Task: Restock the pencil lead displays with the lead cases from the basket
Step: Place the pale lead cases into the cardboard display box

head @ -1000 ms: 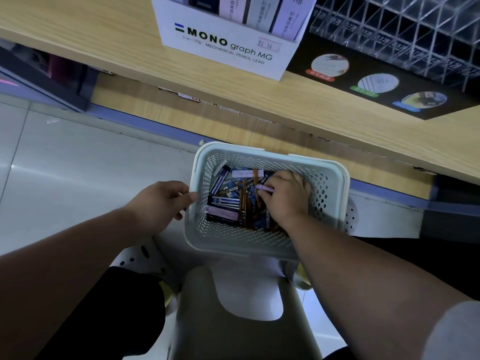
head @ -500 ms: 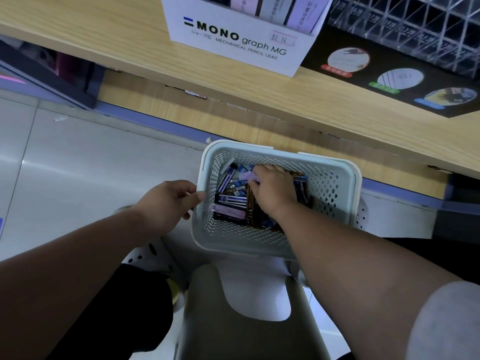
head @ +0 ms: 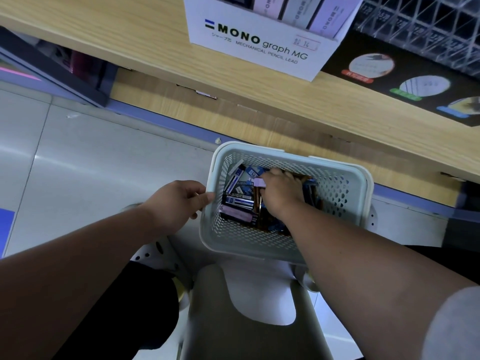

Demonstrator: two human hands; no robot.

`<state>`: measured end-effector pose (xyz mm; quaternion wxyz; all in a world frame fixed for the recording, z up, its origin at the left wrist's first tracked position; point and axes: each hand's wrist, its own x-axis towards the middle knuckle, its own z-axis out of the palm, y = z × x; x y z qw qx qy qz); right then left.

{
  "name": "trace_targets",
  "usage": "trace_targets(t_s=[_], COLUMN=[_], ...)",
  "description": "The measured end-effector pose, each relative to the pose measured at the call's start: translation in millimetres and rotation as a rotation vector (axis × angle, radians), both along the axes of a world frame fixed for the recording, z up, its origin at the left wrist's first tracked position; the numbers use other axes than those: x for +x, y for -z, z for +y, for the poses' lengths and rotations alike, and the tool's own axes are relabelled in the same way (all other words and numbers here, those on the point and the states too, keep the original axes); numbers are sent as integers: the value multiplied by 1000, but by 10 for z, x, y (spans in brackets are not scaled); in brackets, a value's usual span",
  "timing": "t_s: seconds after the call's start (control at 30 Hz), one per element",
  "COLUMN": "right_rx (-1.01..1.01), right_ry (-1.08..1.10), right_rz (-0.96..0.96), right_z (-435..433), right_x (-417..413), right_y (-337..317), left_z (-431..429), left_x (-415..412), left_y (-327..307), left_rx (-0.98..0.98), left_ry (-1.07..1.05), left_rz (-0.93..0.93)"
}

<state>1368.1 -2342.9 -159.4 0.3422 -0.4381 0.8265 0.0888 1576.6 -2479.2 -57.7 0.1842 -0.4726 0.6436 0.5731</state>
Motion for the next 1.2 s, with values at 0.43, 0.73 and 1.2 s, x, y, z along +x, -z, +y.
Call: trace_targets(t_s=[0.43, 0.73, 1.2], right_rx=[-156, -350, 54], right_ry=[116, 172, 98], right_rz=[-38, -134, -418], right_z=[306, 332, -81], right_x=[-83, -225, 222], right_y=[-197, -514, -150], left_z=[-26, -31, -4], left_x=[-10, -9, -13], left_y=[-13, -50, -28], left_rx=[-6, 5, -50], left_ry=[32, 11, 55], left_rz=[-14, -21, -57])
